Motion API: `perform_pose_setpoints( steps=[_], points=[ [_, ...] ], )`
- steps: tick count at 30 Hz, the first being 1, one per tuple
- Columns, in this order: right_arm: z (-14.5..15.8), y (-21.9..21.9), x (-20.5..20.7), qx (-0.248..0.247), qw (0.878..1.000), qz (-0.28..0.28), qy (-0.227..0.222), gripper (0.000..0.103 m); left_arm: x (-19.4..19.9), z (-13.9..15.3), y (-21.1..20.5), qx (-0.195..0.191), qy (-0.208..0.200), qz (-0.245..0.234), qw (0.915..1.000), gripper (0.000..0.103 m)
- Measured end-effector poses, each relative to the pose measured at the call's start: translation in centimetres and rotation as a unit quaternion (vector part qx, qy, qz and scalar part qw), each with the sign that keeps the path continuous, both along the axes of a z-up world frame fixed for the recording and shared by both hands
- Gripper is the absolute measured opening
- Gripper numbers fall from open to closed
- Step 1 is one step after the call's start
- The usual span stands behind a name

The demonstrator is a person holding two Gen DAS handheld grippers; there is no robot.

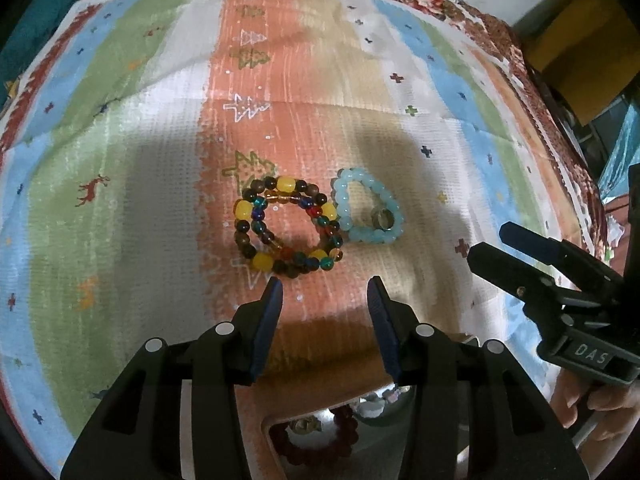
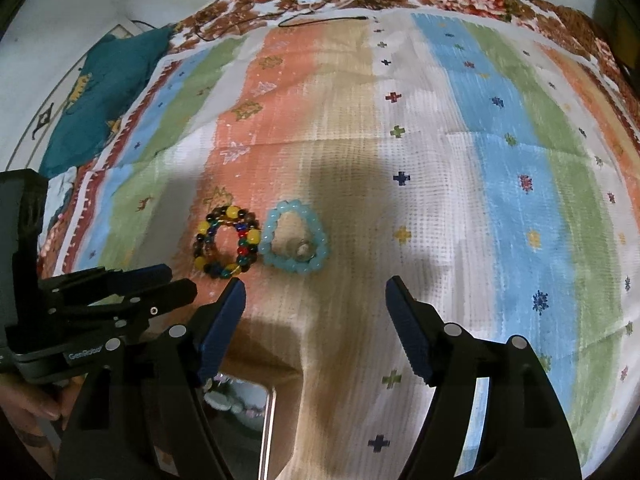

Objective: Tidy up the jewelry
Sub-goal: 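Move the left gripper to the multicolour bracelet while the right gripper moves to the light blue bracelet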

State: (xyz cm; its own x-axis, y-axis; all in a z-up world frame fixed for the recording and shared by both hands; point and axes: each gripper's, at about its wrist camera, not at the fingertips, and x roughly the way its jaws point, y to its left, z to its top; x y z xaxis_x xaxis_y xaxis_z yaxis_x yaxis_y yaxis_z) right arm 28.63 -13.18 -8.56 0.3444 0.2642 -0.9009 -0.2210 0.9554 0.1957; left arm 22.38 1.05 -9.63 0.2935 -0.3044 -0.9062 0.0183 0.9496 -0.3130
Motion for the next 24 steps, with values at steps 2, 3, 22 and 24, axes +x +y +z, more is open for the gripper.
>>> perform_pose_setpoints(
  steps=[2,3,22,24],
  points=[
    [-0.3,0.2,0.3,-0.002,1.0,0.0,0.002,0.072,0.4,-0.4,0.1,0.002,0.005,0.003,1.0,0.045],
    [-0.5,0.3,0.5,-0.003,1.0,0.001,0.003,0.072,0.6,-0.5,0.2,0.002,0.007,0.004,1.0,0.045],
    [-3.4,1.2,3.7,-0.023,1.0,0.001,0.014,0.072,4.0,-3.2,1.2,-0.018,0.042,0.018,0.9988,0.045],
    [-3.6,1.4,4.1,-0.022,1.0,0.001,0.011,0.072,4.0,-3.4,1.5,-0.019,0.046,0.021,0.9985,0.045]
  ],
)
